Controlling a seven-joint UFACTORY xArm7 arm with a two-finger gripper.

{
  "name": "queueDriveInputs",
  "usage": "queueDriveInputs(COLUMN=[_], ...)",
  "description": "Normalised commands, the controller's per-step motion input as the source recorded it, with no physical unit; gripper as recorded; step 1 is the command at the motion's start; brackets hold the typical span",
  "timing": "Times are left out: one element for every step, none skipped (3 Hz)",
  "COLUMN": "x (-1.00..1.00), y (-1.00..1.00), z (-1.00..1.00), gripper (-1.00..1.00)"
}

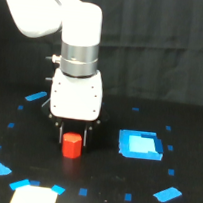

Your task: Pick up the red object from the table

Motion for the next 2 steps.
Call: queueDriveInputs(x=[0.01,1.00], y=[0.08,0.13], z=[0.41,1.00], gripper=[-1.00,-1.00])
